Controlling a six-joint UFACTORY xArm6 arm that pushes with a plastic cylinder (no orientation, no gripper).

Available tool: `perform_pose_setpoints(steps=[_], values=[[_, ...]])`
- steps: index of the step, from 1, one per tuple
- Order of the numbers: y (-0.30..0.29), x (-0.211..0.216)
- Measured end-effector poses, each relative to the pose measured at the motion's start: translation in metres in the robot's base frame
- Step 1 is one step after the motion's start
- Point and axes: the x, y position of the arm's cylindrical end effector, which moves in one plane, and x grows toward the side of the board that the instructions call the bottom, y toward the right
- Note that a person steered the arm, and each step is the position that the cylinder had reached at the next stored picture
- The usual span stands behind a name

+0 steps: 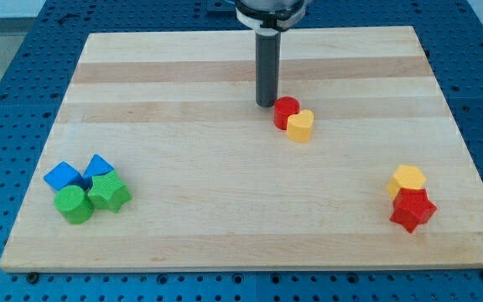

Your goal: Move the red circle and the yellow heart towards the yellow hexagon

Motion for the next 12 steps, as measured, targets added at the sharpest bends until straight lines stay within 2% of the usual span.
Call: perform_pose_setpoints(steps=[1, 8, 12], values=[[0.024, 0.014], [0.025, 0.091], [0.061, 0.070]])
